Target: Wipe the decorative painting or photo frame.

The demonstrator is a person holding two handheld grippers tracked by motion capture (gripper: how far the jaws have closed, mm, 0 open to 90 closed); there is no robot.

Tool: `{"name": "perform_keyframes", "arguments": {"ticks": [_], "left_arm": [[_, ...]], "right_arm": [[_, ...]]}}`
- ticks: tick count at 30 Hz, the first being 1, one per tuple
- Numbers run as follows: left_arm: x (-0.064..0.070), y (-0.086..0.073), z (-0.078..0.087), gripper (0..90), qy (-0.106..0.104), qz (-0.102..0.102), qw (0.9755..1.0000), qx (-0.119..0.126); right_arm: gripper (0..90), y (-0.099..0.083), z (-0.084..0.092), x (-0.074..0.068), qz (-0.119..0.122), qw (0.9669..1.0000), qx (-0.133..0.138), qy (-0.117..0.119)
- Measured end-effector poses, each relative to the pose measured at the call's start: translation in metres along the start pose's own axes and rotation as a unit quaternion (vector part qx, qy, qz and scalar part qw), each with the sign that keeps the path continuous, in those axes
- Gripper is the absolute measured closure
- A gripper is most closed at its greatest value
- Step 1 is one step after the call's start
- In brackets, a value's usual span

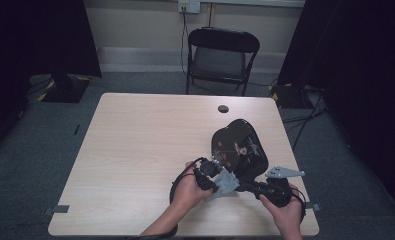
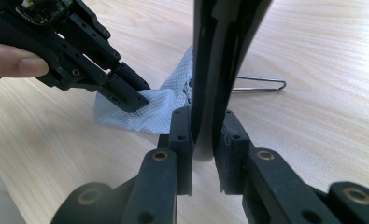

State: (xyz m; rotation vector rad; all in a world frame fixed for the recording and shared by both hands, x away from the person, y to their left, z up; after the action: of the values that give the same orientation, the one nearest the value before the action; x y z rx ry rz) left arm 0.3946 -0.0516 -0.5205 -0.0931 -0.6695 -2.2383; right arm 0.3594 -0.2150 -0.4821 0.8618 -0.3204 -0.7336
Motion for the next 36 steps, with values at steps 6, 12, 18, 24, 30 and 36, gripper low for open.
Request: {"name": "perform_keyframes", "arguments": {"ticks": [6,12,18,24,30,36], "left_arm": [[0.001,0.0,0.01,80.1,-0.008,0.003,1.0,-0.002],[0.009,0.017,0.046,80.1,-0.017,-0.013,0.9993,0.03],[0.02,0.047,0.093,79.9,-0.012,-0.036,0.9975,0.059],[0.032,0.074,0.127,79.8,-0.011,-0.047,0.995,0.087],[0.045,0.086,0.13,79.6,-0.012,-0.053,0.9946,0.088],[0.043,0.078,0.11,79.6,-0.019,-0.052,0.9958,0.073]], "right_arm": [[78.9,0.0,0.0,0.0,0.0,1.0,0.0,0.0],[78.9,0.0,0.0,0.0,0.0,1.0,0.0,0.0],[78.9,0.0,0.0,0.0,-0.002,1.0,-0.001,0.0],[79.0,0.0,0.0,0.0,-0.001,1.0,-0.001,0.0],[78.9,0.0,-0.001,0.0,0.0,1.0,-0.002,0.0],[79.0,0.0,-0.001,0.0,0.0,1.0,-0.002,0.0]]}}
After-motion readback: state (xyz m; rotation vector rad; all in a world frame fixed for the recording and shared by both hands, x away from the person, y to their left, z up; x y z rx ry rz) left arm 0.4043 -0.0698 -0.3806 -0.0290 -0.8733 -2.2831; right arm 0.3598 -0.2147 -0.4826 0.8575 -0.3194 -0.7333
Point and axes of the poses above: each handheld gripper's, and its own axes: z roughly backward along the jaws, y roughly out of its top, x roughly to its right, the point moved 7 cm from there along -z, roughly forward along the jaws, and after that the axes turned 11 degrees about z, right-handed, at the moved point
